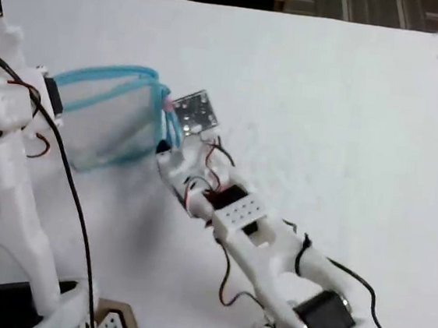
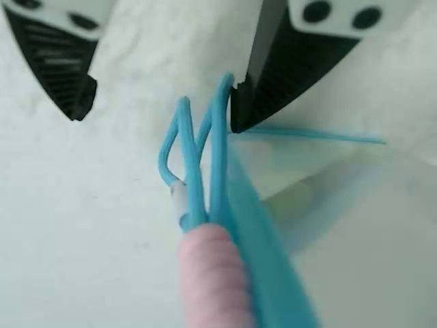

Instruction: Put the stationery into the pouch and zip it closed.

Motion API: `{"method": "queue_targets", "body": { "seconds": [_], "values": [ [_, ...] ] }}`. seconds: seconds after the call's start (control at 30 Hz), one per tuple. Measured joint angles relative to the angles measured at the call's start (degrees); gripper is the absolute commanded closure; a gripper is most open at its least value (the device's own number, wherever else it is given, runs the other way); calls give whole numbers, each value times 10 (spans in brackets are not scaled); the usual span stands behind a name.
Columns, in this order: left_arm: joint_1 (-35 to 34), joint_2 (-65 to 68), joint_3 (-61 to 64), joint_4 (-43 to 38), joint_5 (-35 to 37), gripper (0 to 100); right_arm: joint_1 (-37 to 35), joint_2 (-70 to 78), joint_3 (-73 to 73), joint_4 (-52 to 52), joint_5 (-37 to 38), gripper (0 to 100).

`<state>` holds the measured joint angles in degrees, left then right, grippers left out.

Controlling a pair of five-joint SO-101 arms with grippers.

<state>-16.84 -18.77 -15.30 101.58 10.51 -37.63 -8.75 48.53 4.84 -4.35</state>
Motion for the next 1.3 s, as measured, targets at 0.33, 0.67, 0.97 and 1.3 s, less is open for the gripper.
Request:
{"method": "queue_targets", "body": {
  "seconds": [0.33,0.67,0.97,1.3],
  "values": [
    [0,0,0,0,0,980,35,111,-111,-18,0,876],
    [0,0,0,0,0,980,66,116,-126,-20,71,982],
    [0,0,0,0,0,980,106,102,-127,-13,74,982],
    [0,0,0,-7,0,980,130,-29,-127,131,75,981]
  ]
}}
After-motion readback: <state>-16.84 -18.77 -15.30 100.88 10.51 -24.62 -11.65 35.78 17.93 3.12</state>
